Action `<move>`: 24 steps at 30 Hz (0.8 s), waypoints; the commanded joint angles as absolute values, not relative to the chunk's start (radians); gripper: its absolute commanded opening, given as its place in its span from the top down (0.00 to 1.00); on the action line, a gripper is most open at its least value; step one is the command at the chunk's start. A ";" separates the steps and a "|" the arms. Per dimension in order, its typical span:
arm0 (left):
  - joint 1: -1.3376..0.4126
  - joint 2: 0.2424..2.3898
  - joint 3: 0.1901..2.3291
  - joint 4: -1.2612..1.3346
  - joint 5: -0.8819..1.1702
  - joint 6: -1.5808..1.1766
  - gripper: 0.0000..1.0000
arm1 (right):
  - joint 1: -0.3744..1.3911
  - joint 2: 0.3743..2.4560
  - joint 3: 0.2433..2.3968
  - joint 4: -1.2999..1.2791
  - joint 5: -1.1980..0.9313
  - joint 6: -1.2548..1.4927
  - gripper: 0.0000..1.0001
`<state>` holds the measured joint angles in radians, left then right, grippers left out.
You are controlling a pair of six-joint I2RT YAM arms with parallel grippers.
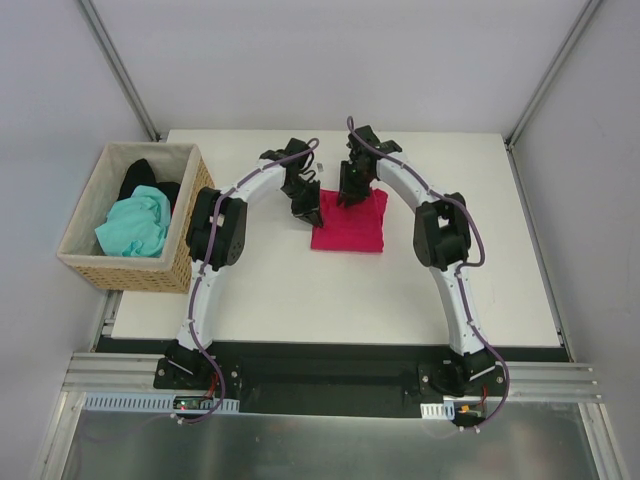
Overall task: Fold and stack the t-shirts
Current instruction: Smooth out wrinkles on the folded tshirt
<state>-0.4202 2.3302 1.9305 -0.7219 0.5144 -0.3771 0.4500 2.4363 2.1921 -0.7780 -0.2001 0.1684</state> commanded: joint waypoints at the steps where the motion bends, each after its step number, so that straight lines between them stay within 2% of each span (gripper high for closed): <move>1: -0.433 2.252 1.908 -0.733 0.529 -0.382 1.00 | 0.416 2.465 2.275 -0.718 -0.270 0.212 0.69; 10: -0.434 2.238 1.884 -0.735 0.523 -0.376 1.00 | 0.383 2.439 2.276 -0.684 -0.298 0.206 0.68; 19: -0.437 2.226 1.904 -0.735 0.517 -0.374 1.00 | 0.361 2.320 2.243 -0.672 -0.295 0.163 0.53; 24: -0.437 2.217 1.916 -0.736 0.500 -0.370 1.00 | 0.359 2.238 2.181 -0.657 -0.276 0.149 0.53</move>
<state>-0.4282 2.3035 1.8935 -0.7124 0.5125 -0.3767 0.3702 2.3898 2.2139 -0.6910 -0.2882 0.1772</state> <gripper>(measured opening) 0.007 0.469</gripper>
